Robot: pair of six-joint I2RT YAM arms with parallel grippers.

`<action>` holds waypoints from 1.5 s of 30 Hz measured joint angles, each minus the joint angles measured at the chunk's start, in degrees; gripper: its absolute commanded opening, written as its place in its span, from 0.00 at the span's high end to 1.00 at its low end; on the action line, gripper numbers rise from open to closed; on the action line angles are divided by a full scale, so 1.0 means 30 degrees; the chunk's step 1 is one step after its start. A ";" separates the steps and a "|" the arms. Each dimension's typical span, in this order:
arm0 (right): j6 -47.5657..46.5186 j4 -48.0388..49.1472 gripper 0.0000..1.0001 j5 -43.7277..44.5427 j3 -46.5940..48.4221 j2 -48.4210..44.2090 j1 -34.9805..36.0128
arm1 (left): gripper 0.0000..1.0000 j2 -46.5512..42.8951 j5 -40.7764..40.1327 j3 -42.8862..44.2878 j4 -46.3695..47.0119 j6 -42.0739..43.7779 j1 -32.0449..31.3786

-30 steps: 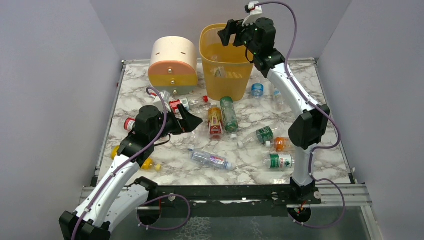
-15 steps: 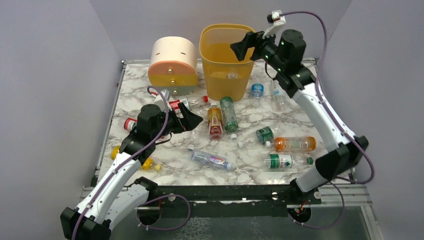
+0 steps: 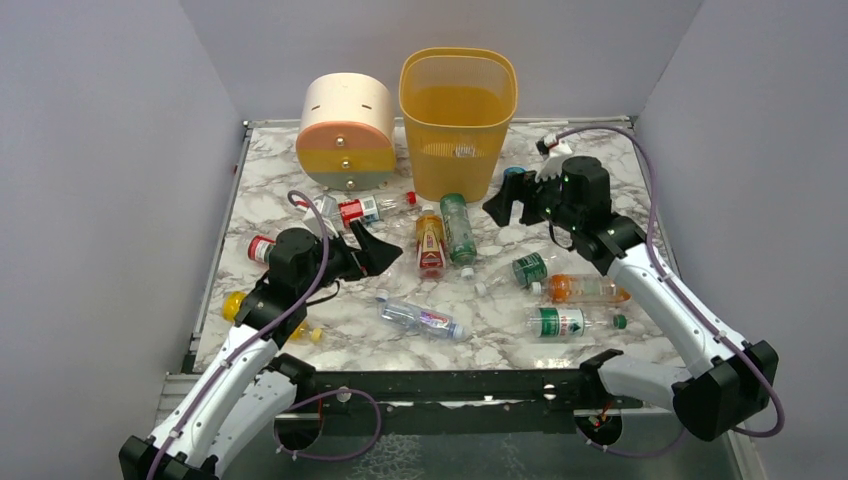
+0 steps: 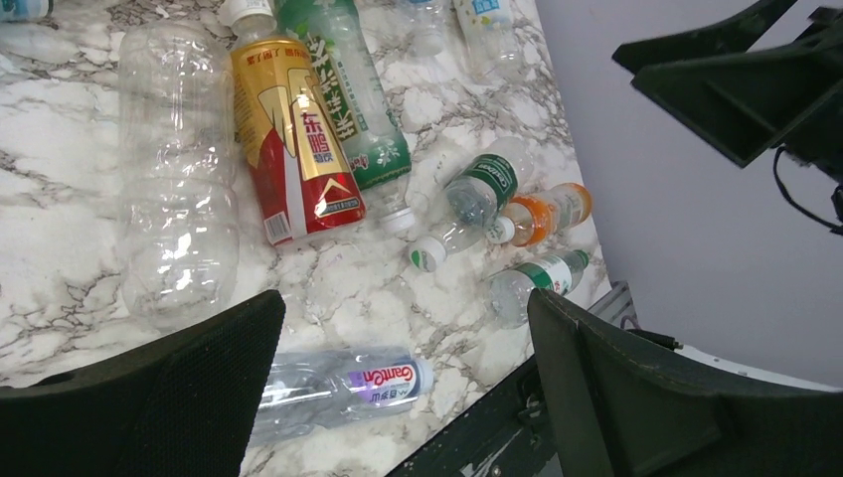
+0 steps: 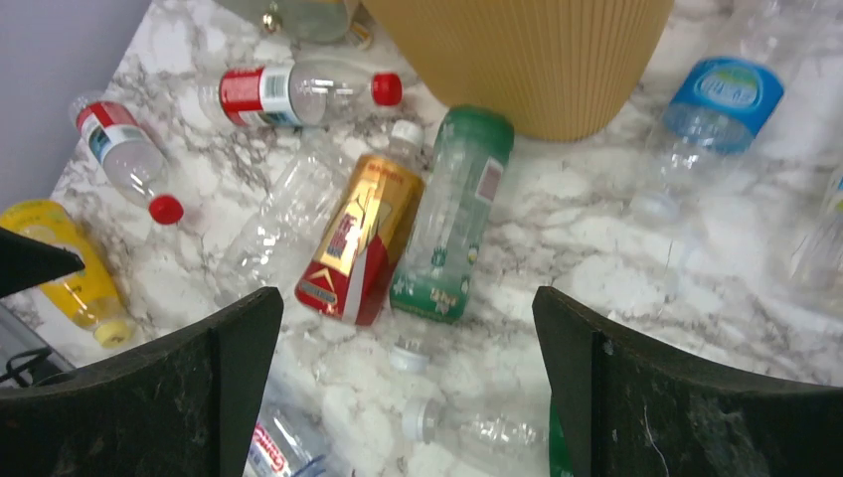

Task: Put the plastic bottles in the bin
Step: Place the plastic bottle in the trash bin, then pick up the plastic bottle at the center of the board.

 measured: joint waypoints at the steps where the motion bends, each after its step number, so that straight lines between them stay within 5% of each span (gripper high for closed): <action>1: 0.0138 -0.0240 0.01 -0.0015 -0.0561 -0.0328 0.0000 | 0.01 -0.0226 -0.0007 -0.0175 -0.0015 -0.0080 0.0000; 9: 0.1464 -0.0583 0.01 -0.0991 -0.3453 -0.3075 0.0000 | 0.01 -0.2025 -0.0022 -0.0976 -0.0546 -0.0379 0.0000; 20: 0.3453 -0.1392 0.01 -0.2820 -0.4102 -0.3082 0.0000 | 0.01 -0.2514 0.0510 -0.1115 -0.2441 0.0342 0.0000; 34: 0.5472 -0.1501 0.00 -0.5377 -0.5668 -0.1829 0.0000 | 0.01 -0.0962 0.0270 0.1195 -0.4874 0.0590 0.0000; 45: 0.4736 -0.0299 0.10 -0.3424 -0.5523 0.1712 0.0007 | 0.01 0.1851 -0.1144 0.3993 -0.4809 0.0182 0.0000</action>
